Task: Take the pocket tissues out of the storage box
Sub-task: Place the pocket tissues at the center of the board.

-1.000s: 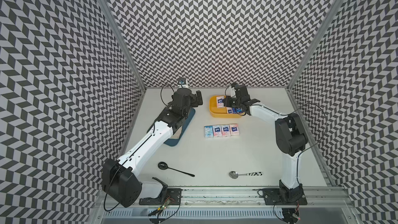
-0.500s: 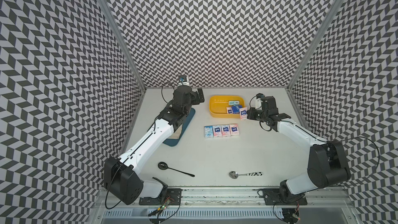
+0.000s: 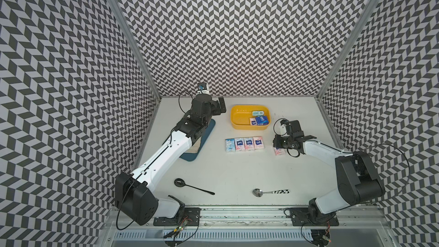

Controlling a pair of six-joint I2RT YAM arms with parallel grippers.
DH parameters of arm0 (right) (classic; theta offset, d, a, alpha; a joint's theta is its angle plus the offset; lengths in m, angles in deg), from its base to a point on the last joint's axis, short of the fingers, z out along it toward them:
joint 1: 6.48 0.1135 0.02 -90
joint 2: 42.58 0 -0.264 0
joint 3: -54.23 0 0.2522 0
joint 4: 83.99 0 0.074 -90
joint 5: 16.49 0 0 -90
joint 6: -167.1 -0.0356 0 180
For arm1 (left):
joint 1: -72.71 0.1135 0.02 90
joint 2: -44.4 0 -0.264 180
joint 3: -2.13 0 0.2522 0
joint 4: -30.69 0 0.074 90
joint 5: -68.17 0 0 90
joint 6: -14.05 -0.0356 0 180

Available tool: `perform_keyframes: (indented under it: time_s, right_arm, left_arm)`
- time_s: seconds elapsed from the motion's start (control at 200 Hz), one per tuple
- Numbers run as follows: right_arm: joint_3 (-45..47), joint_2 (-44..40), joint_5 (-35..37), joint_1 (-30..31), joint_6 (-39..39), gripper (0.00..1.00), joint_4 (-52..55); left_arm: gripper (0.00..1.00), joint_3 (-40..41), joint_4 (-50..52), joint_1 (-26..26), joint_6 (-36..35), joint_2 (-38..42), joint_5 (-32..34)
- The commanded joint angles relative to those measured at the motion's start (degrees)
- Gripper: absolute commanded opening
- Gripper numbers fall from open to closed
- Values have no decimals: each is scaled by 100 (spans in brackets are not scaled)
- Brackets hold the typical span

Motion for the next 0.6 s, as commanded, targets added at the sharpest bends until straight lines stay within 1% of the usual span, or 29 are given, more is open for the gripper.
perform_keyframes:
  time_s: [0.0, 0.1, 0.155, 0.245, 0.34, 0.471, 0.596]
  right_arm:
    - [-158, -86, 98, -60, 121, 16, -135]
    - [-182, -317, 334, -78, 130, 38, 27]
    - [-182, -352, 445, -154, 119, 44, 203]
    - [-102, -326, 517, -300, 148, 48, 402]
    - [154, -409, 483, -359, 11, 53, 309]
    - [500, -618, 373, -356, -170, 57, 108]
    - [600, -703, 337, -360, -204, 59, 81]
  left_arm:
    - [99, -125, -15, -37, -37, 172, 77]
    - [99, -151, -4, -33, -13, 159, 73]
    - [99, -161, -4, -35, -4, 146, 36]
    - [99, -195, 21, -42, -4, 117, 15]
    - [99, -204, 33, -45, -48, 106, 8]
    - [99, -283, 120, -42, -103, 93, 7]
    - [99, -251, 78, -54, -103, 152, -11]
